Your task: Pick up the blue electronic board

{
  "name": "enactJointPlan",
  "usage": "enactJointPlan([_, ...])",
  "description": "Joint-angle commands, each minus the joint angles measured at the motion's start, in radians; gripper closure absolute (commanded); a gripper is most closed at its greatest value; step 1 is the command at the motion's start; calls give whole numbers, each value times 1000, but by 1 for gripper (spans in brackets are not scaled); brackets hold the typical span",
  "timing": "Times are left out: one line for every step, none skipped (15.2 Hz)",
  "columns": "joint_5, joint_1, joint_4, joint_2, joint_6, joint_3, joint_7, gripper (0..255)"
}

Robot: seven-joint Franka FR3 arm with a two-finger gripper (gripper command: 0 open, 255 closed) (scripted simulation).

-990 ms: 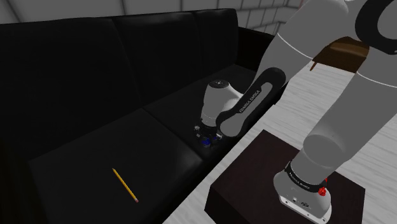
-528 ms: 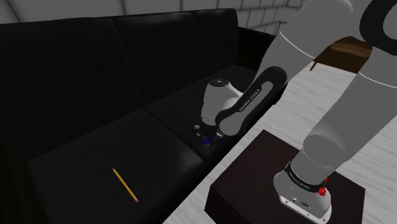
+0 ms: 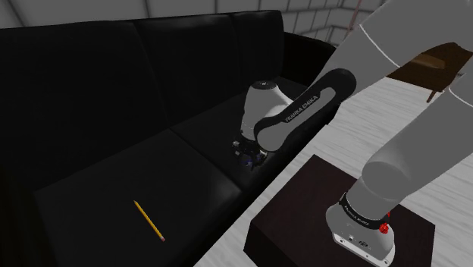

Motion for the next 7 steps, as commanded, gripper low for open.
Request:
enactJointPlan([24,8,7,-32,-36,-6,-17,255])
enactJointPlan([35,13,9,-49,-55,-10,-24,255])
enactJointPlan([45,17,12,-65,-73,-13,-32,255])
enactJointPlan([54,21,16,-81,-92,-17,-38,255])
enactJointPlan([61,25,19,-97,-110,-21,-43,255])
enactJointPlan([62,25,20,-99,-113,-22,-44,255])
enactJointPlan([62,26,20,-99,-113,-23,-44,255])
